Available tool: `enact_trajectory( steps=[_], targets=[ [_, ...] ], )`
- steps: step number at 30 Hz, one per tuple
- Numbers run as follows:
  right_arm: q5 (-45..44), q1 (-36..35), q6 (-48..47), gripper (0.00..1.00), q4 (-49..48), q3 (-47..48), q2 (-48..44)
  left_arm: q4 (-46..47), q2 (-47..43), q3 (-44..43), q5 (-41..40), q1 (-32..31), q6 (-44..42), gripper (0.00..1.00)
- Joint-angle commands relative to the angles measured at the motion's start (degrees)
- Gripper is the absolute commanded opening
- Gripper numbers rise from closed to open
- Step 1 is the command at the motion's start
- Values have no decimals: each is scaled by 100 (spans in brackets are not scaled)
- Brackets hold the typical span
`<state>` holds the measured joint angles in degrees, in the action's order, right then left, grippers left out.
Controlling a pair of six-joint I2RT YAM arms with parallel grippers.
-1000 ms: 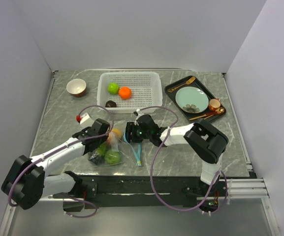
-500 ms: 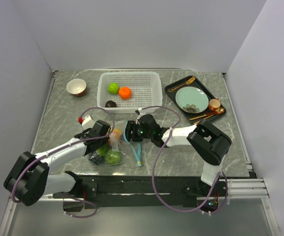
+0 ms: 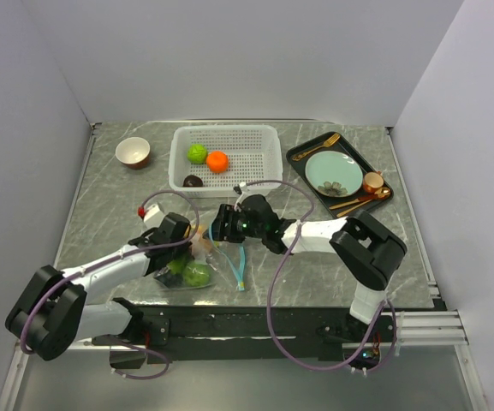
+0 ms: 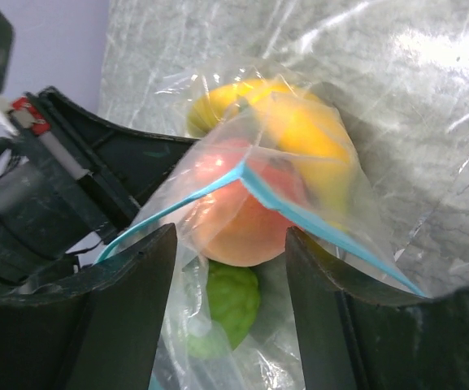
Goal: Open the zip-top bag and remove the fake food
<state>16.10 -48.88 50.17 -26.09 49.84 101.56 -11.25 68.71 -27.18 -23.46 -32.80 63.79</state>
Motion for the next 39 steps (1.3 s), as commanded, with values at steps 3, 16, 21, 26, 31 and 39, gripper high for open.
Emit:
enact_trajectory(
  steps=[3, 16, 21, 26, 31, 39],
  targets=[
    [-54, -51, 274, 59, -239, -19, 31, 289, -94, 257, 333, -7, -121, 1],
    [-318, -16, 432, 46, -98, -326, -329, -1177, -1368, -305, -1, 1, -218, 35],
    [-423, 1, 572, 44, -169, -537, -470, -1143, -1658, -306, 193, 1, -121, 27],
    [-467, 2, 748, 40, -318, -756, -576, -793, -1466, -288, 342, 1, -42, 15],
    [-573, 2, 793, 41, -371, -933, -707, -432, -1141, -253, 448, 1, 63, 8],
    [-318, 19, 705, 42, -336, -591, -216, -132, -745, -279, 509, 1, 81, 4]
  ],
)
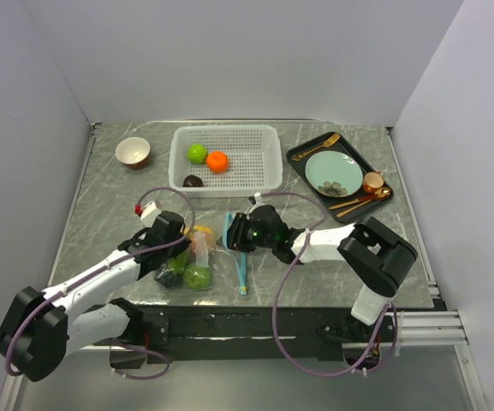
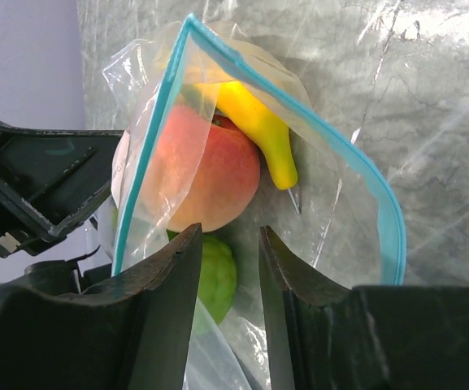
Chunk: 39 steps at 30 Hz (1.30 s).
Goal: Open the zip-top bag and remove the fake food
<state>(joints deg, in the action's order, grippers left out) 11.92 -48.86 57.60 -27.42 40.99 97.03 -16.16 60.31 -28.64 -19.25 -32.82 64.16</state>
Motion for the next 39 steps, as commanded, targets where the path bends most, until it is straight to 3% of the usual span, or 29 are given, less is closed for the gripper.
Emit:
enact_trajectory(
  steps=[1, 12, 22, 30, 39],
  targets=[
    [204, 17, -13, 43, -220, 426, 298, 386, 129, -133, 79, -5, 44, 4],
    [486, 17, 243, 60, -440, 646, 632, 728, 543, -71, 219, -5, -18, 1],
    [627, -9, 199, 61, -176, 1016, 957, 1054, 692, 8, 369, -67, -79, 1],
    [548, -106, -21, 72, 289, 1279, 1063, 1423, 763, 122, 501, -163, -123, 1],
    [478, -176, -188, 78, 632, 1631, 1318, 1871, 728, 280, 650, -278, -202, 1]
  ],
)
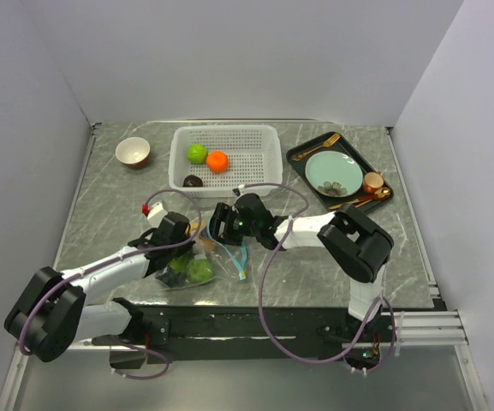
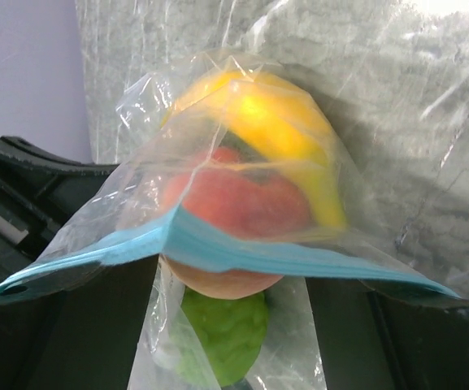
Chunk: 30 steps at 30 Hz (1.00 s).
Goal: Open the zip-top bag and remove the fake food
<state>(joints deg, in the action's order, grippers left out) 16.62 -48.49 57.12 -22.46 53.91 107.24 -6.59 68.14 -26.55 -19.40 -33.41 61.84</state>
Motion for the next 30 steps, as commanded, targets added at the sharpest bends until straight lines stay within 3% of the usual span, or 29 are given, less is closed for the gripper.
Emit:
enact_trajectory(
  steps=[1, 16, 19, 20, 23, 30],
  targets=[
    [8, -214, -149, 78, 145, 366, 350, 957, -107, 97, 674, -227, 38, 1],
    [87, -222, -246, 80, 242, 559, 500, 1397, -275, 492, 762, -219, -50, 1],
    [122, -222, -237, 72, 172, 454, 421, 1363, -257, 493, 710, -219, -67, 1],
    [131, -231, -237, 59, 119, 384, 386, 1293, -249, 475, 666, -219, -41, 1],
    [87, -214, -237, 44, 110, 226, 166, 532, -205, 335, 220, -219, 204, 2],
    [-27, -117, -281, 41, 171, -126, -510, -456, -240, 281, -362, -149, 934, 5]
  ],
)
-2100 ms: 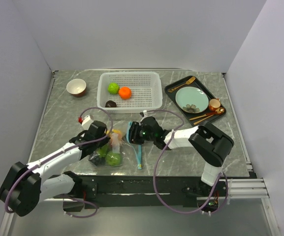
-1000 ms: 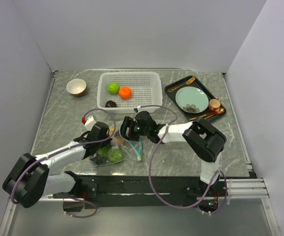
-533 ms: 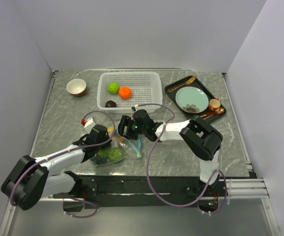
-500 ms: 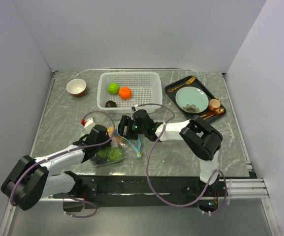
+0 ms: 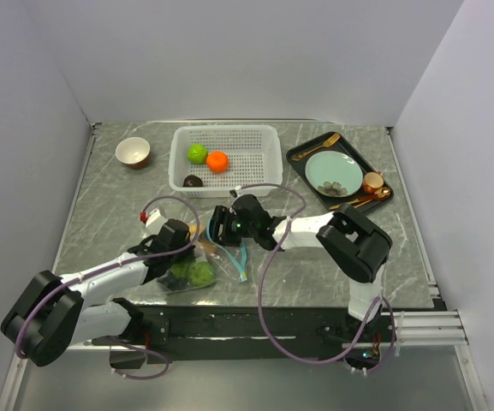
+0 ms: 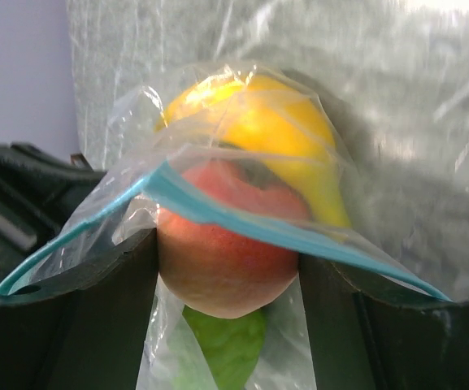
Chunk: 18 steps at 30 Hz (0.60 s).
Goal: Open the zip-top bag and remove the fake food
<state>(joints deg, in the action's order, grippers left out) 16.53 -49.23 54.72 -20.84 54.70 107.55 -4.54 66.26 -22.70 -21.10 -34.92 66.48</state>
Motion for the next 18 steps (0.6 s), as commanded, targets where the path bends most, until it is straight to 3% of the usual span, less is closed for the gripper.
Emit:
enact_trajectory(
  steps=[1, 18],
  targets=[
    [-36, -25, -49, 40, 10, -249, -611, -706, -60, -103, -219, 11, 497, 5],
    [-563, 159, -418, 40, 563, -864, -1640, -1014, -43, -244, -474, 415, 436, 8]
  ],
)
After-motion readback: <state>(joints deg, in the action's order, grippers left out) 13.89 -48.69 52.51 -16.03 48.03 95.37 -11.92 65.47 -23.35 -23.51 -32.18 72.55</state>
